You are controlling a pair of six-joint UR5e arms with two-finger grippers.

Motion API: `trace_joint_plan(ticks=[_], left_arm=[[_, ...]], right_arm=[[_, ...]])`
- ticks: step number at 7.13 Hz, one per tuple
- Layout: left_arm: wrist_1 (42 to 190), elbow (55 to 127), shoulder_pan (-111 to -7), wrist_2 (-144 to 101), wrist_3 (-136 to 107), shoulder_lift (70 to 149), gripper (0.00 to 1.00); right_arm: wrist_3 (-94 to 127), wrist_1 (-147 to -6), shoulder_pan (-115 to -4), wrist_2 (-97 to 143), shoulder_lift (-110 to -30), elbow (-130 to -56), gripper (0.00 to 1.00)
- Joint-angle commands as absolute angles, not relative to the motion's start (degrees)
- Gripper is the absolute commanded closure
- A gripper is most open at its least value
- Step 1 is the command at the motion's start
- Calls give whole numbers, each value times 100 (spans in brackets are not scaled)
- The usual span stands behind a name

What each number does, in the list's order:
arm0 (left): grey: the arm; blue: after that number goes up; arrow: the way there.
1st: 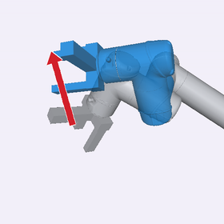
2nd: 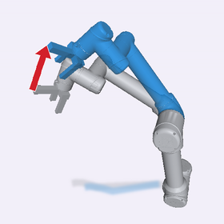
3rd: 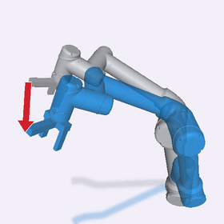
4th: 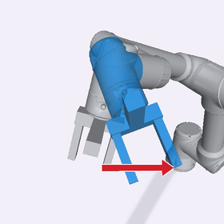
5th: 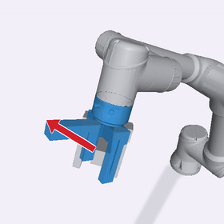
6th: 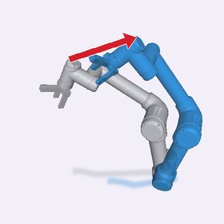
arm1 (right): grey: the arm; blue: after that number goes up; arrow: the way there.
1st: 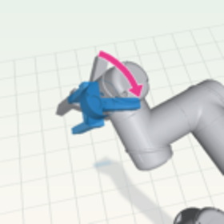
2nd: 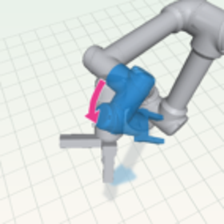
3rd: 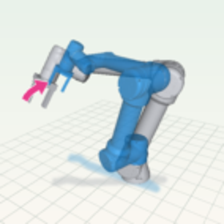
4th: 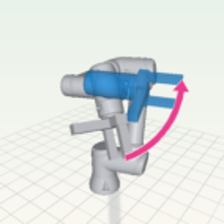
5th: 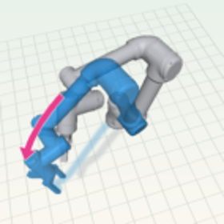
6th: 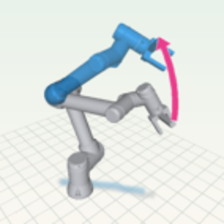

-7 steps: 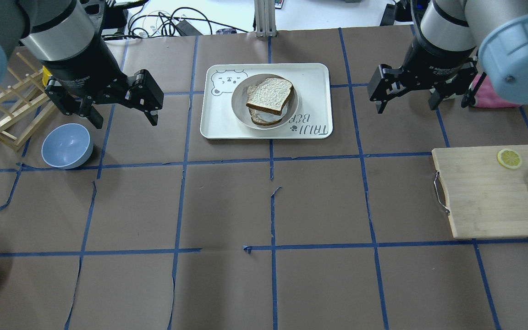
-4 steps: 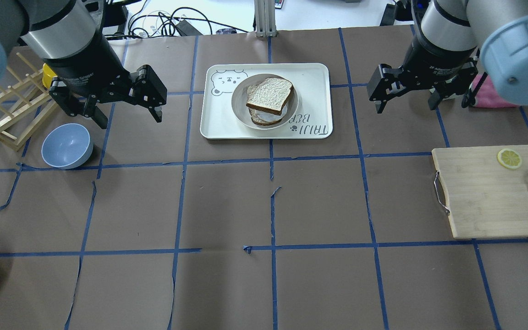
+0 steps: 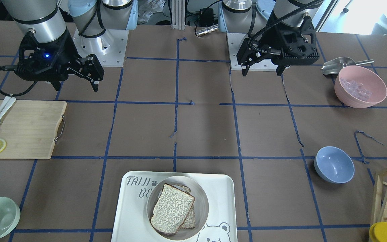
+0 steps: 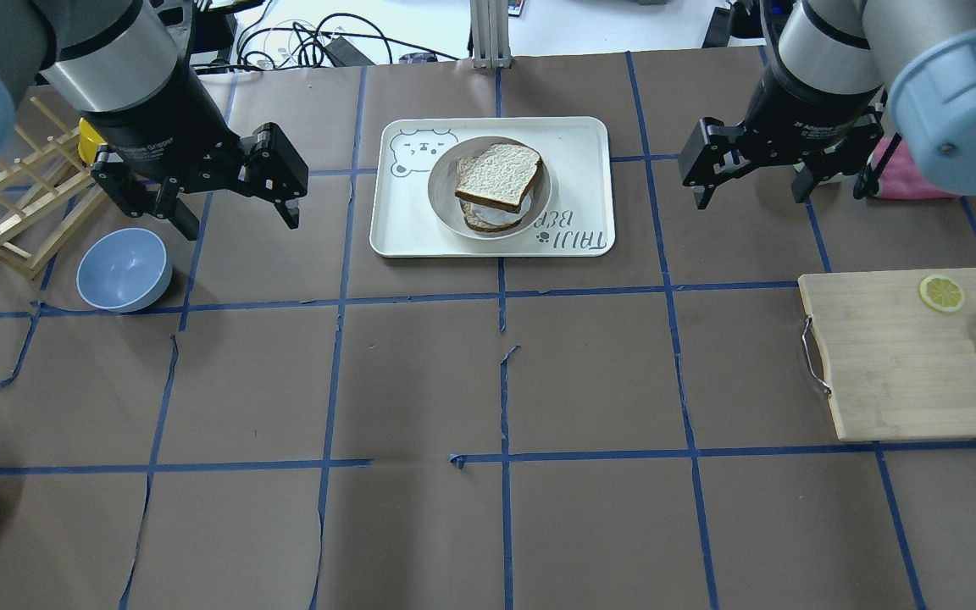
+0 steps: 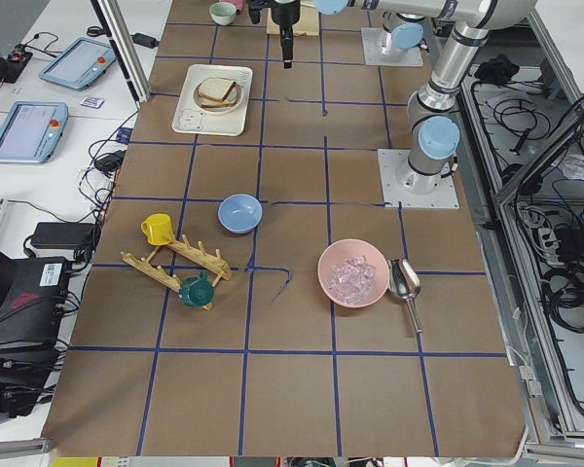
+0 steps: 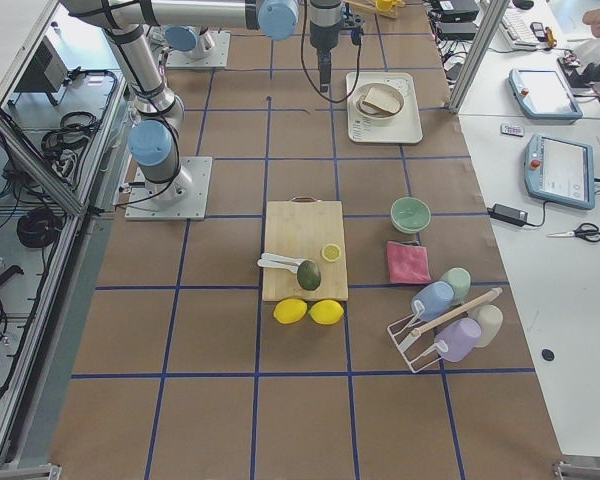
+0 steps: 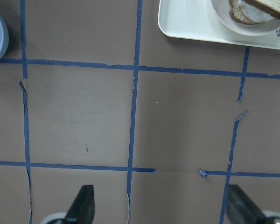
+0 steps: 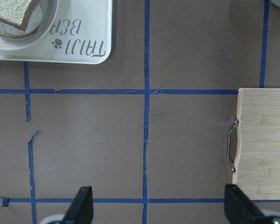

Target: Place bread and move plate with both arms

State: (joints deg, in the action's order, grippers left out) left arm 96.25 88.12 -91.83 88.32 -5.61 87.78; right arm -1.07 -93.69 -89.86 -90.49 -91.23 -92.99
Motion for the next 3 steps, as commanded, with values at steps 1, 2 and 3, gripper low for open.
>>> trace_joint_plan(ticks=[1,2,3], left_arm=[[9624,8824,-9184,8850,-554,8763,0],[9641,8850,-9185,8885,-554,8737,0],[9633,8842,-9185,8868,-554,8745,0]], right_arm=[[-123,-9369,-8991,-9035,-9123,-9299,0],[-132,-9369,-8983,-9044,-9123,-9299,0],[-123,-9369,-8982,-9061,-9114,-9299,0]])
